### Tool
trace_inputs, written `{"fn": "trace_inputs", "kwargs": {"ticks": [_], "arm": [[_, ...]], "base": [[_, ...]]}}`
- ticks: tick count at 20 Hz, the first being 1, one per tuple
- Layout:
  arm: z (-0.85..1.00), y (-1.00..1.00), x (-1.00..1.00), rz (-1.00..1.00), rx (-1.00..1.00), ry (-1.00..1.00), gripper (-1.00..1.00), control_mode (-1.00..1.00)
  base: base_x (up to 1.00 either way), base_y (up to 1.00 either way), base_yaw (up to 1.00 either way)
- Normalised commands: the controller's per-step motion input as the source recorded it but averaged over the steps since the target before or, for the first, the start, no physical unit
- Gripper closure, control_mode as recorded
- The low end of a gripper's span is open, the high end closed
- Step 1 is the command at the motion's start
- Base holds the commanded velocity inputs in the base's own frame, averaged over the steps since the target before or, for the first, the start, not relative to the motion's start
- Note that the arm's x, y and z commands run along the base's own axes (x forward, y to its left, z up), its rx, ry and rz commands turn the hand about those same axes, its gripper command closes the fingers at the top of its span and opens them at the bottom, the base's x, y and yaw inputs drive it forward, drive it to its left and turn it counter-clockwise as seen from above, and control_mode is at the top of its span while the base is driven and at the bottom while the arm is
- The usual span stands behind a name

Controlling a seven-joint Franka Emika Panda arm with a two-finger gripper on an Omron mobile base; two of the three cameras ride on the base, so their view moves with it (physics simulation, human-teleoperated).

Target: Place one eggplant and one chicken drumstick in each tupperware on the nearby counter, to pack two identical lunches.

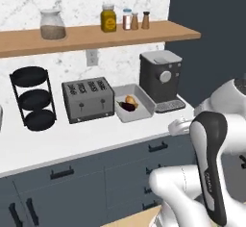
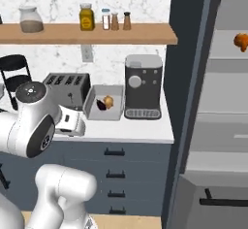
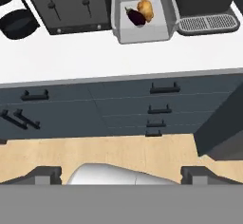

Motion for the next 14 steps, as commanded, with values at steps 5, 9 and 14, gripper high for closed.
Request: {"fn": "trace_inputs", "kwargs": {"ticks": [5,9,14], "arm": [[0.00,0.00,0.00,0.00,0.00,0.00,-1.00,1.00],[0.00,0.00,0.00,0.00,0.00,0.00,-1.00,1.00],[0.00,0.00,0.00,0.00,0.00,0.00,-1.00,1.00]], "base": [[-0.07,-1.00,-0.22],[0.01,-1.00,-0.15],[0.01,-1.00,-0.09]]}}
